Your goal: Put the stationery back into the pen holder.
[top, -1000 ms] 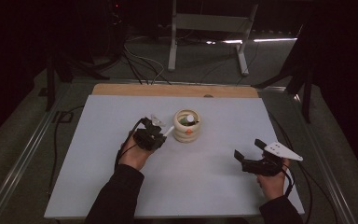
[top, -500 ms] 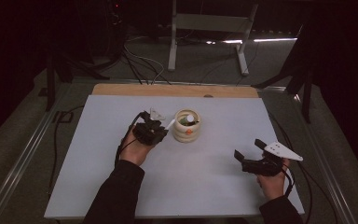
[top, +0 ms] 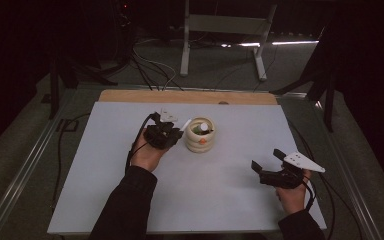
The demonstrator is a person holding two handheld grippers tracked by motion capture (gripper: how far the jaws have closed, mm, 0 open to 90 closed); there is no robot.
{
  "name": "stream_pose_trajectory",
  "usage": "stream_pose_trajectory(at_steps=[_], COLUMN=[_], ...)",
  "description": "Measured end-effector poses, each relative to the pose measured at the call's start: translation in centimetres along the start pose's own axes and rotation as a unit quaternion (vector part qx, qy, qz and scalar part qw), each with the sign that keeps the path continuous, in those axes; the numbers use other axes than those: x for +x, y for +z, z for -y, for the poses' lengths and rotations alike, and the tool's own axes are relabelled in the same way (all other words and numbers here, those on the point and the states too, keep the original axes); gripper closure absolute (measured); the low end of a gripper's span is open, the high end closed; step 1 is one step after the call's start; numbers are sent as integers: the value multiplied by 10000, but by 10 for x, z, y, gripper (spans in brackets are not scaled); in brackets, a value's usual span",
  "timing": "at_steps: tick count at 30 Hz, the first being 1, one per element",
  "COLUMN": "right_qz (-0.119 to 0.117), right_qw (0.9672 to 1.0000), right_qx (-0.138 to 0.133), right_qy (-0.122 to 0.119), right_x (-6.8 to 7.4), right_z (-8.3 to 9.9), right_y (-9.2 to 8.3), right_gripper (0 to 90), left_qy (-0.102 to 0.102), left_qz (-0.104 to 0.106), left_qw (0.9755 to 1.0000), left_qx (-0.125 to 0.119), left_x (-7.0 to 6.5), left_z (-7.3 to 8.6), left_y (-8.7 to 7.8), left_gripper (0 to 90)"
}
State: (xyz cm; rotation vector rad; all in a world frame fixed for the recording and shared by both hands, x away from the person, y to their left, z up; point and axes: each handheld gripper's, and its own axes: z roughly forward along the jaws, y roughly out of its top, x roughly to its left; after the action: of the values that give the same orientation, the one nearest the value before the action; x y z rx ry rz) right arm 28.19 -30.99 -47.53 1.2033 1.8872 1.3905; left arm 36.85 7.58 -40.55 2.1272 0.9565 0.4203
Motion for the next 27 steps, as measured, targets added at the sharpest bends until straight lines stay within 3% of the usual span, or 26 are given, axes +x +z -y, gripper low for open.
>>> stream_pose_trajectory(at_steps=[27], right_qz=[-1], right_qw=[10000], right_qx=[1], right_qy=[3], right_x=[0], right_z=[0], right_y=[0], right_gripper=[1], left_qy=[53], left_qz=[5], left_qw=[9988], left_qx=[-487], left_x=[1], left_z=[-21], left_y=[2], left_gripper=[794])
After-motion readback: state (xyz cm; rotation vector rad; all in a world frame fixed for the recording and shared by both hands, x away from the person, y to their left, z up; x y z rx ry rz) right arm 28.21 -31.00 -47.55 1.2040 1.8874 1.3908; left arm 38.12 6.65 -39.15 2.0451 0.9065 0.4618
